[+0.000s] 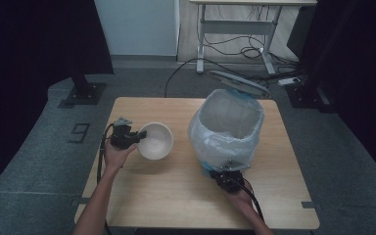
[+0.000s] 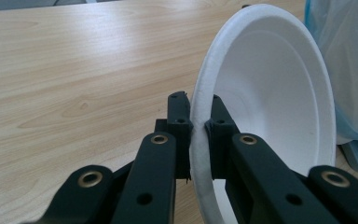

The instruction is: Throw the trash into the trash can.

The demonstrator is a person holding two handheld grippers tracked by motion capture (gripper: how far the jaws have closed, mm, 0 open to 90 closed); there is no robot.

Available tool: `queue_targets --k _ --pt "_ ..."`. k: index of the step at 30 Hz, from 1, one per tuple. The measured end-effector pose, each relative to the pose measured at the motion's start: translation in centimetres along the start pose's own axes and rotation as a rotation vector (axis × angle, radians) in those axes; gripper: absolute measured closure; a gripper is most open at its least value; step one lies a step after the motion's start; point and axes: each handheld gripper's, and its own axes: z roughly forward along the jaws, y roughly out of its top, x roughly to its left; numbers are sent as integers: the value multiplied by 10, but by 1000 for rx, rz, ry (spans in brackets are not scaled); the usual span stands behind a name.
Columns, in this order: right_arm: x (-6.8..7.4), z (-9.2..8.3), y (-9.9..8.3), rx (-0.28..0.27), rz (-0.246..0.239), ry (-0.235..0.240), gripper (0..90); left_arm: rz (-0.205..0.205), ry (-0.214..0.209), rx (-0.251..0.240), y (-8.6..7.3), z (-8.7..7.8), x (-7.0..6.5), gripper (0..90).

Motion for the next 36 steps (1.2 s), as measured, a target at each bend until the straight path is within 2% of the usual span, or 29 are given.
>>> queue_targets --k 16,26,36 --pt "0 0 0 0 0 0 894 45 -18 -56 13 -28 -13 838" --pt "0 0 0 0 3 1 894 94 -32 -101 29 -48 -29 838" --pt "0 0 0 0 4 1 895 129 -66 -146 46 -61 -45 838"
